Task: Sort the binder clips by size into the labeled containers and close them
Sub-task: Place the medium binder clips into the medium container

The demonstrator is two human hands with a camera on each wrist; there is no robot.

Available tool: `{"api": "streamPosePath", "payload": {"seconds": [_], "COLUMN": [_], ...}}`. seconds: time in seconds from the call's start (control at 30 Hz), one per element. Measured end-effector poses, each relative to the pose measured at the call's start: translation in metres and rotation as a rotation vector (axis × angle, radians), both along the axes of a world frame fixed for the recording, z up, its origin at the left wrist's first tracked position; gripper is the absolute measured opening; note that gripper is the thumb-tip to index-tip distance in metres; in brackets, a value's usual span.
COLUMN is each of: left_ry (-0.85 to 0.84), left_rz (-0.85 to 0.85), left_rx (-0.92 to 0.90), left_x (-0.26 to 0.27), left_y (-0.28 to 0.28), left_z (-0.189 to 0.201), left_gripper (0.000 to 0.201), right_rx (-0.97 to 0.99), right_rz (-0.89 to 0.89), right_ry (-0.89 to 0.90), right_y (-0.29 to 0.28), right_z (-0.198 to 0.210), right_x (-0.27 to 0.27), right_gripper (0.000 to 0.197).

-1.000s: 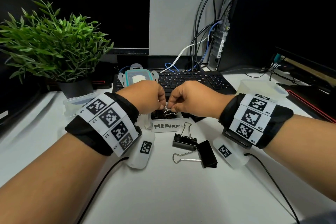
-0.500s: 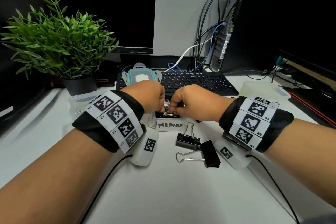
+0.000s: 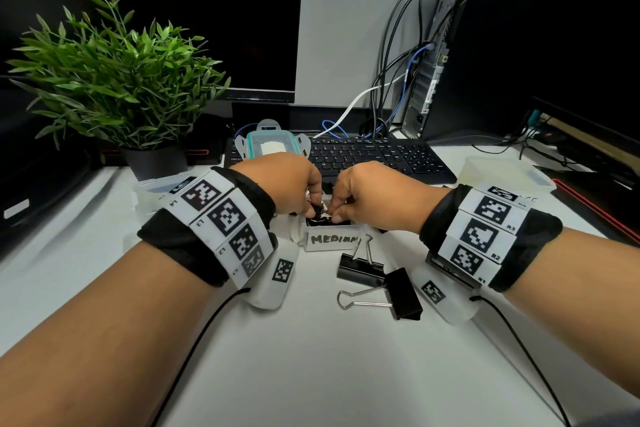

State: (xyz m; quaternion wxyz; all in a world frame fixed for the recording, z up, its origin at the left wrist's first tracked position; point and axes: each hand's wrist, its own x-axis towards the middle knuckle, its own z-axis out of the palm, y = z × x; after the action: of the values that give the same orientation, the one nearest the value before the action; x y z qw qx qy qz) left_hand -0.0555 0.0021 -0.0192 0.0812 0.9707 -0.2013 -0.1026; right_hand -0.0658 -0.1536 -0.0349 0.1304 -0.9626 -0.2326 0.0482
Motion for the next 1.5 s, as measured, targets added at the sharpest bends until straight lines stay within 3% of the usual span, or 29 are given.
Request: {"api": "streamPosePath", "payload": {"seconds": [0.43, 0.57, 0.7, 0.8, 0.93, 1.03, 1.23, 1.4, 1.5], "left_ry": [0.015, 0.022, -0.057, -0.079, -0.114, -0.109, -0.085, 0.080, 0.106], "left_rz": [-0.029, -0.051, -0.056, -0.018, 0.053, 0.110, 0.136, 0.039, 0.011], "left_rx": [0.008, 0.102, 0.070, 0.035, 0.080, 0.074, 0.083, 0.152, 0.203], "left_x": [-0.008, -0.012, -0.015, -0.013, -0.007, -0.003, 0.001, -0.004, -0.010], "left_y": [-0.003, -0.006, 0.003, 0.013, 0.028, 0.038, 0.041, 0.016, 0.003], "left_z": [0.007, 0.016, 0.029, 0.033, 0.030, 0.032, 0.030, 0.016, 0.009], "left_gripper": [0.020, 0.025, 0.028, 0.026, 0.021, 0.021, 0.026, 0.072, 0.063], "right_rx": [-0.041, 0.067, 0.162, 0.146, 0.008, -0.082, -0.153, -0.118, -0.116], "right_rz": [0.023, -0.004, -0.084, -0.141, -0.097, -0.044, -0.017, 0.013, 0.009], "right_ry": [0.042, 0.084, 0.021, 0.045, 0.133, 0.148, 0.067, 0.053, 0.073], "right_y": [0.001, -0.011, -0.027, -0.034, -0.027, -0.019, -0.005, 0.000, -0.001], "right_z": [0.004, 0.008, 0.010, 0.009, 0.010, 0.009, -0.001, 0.000, -0.001], "right_x": [-0.004, -0.006, -0.007, -0.007, -0.006, -0.007, -0.008, -0.011, -0.013], "right_gripper": [0.020, 0.021, 0.017, 0.034, 0.075, 0.092, 0.083, 0.077, 0.086]}}
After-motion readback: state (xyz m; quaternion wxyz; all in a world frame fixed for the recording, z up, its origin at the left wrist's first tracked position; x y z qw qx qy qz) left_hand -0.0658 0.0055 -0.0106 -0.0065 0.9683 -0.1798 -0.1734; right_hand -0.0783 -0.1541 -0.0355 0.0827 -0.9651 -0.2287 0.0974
